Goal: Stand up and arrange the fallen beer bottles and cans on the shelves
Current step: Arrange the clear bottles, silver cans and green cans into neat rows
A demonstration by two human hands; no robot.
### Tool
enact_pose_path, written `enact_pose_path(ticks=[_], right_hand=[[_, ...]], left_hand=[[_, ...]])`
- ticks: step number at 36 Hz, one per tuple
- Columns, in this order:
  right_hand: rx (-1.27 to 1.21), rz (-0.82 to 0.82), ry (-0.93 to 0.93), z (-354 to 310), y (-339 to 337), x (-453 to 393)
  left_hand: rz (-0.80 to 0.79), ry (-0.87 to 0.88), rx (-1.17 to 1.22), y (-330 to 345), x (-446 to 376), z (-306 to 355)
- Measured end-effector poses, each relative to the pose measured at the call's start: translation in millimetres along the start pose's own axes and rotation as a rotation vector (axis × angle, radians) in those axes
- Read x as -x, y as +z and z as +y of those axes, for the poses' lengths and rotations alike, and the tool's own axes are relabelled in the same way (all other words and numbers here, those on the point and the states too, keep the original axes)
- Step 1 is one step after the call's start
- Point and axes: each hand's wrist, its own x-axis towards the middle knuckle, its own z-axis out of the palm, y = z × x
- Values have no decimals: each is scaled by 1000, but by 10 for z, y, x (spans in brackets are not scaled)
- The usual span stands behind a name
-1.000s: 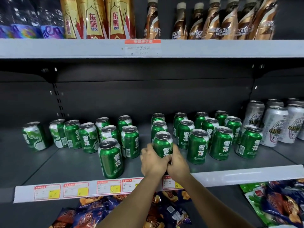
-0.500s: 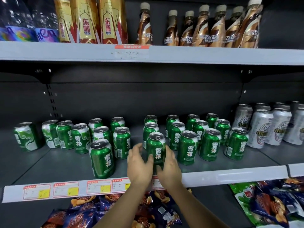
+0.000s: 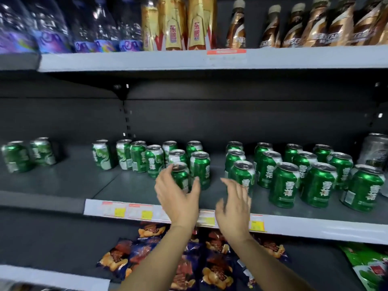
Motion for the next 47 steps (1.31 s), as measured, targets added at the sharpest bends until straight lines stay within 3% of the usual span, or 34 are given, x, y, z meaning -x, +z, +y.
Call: enact_pose_path(ticks=[3, 7, 11, 21, 26, 32, 37, 43, 47], right_hand=[[-62, -114, 103, -152, 126, -141], [-142, -198, 281, -272, 323, -339], [-140, -240, 383, -289, 529, -556], [-46, -250, 525, -186, 869, -942], [35, -78, 547, -401, 897, -796], [-12, 84, 406, -1038, 1008, -672], [-70, -79, 258, -1548, 1372, -634], [-108, -279, 298, -1727, 1854, -622], [-88, -292, 295, -1665, 1981, -624]], left_hand=[[-72, -79, -31, -97, -189, -167], [-336, -253, 47, -74, -379, -387], [-460, -273, -4, -46, -515, -535], [-276, -302, -32, -473, -1185, -976], [-204, -392, -93, -708, -1638, -1347], [-151, -450, -142, -898, -1960, -1730], [-162, -421, -166, -976, -2107, -1888], [-176, -393, -187, -1101, -2248, -2032], [-222, -351, -156, -1124, -2281, -2125]])
